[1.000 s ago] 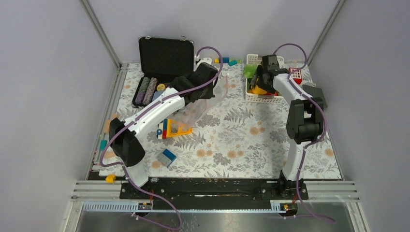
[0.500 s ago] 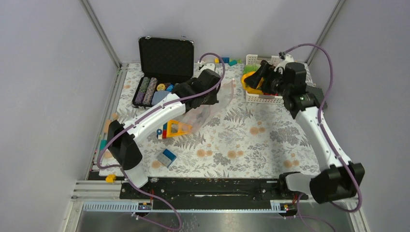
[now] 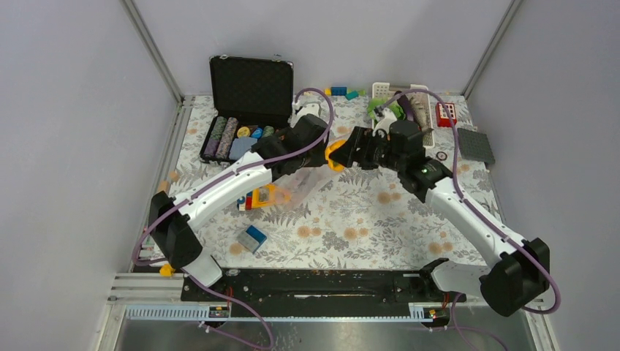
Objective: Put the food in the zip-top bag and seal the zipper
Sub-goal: Place the fake vegetable in the zipper food storage bag.
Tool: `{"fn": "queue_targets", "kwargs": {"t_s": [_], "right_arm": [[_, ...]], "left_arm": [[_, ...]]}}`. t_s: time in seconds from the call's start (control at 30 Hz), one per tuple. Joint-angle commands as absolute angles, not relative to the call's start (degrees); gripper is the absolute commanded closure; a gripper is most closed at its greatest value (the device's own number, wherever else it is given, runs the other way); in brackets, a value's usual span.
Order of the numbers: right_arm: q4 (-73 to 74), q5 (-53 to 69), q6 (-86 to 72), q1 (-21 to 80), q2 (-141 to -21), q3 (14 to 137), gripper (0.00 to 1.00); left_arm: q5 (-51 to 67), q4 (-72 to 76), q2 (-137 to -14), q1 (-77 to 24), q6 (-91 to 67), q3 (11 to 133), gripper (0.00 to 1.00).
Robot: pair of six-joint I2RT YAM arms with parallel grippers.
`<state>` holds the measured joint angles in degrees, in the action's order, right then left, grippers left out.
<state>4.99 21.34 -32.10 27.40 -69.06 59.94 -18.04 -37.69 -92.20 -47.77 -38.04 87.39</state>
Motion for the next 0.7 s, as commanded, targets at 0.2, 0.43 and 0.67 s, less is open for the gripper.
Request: {"fn": "queue_targets", "kwargs": {"t_s": [0.2,0.43,0.67], "right_arm": [[4.70,10.90,-30.43,35.19,-67.08,49.58,0.62],[7.12,12.09,-25.56,37.96,-67.26,49.92,0.61],[14.32,5.94,-27.18,38.10,-68.05,54.28,0.60]], "left_arm": [[-20.23,-33.84,-86.93,-48.28,-40.69,86.89,1.00],[-17.09,-32.57,-86.35,-49.62,-37.11,86.43,1.00],[-13.95,-29.04,-83.55,-52.83,-30.76,83.38,1.00]]}}
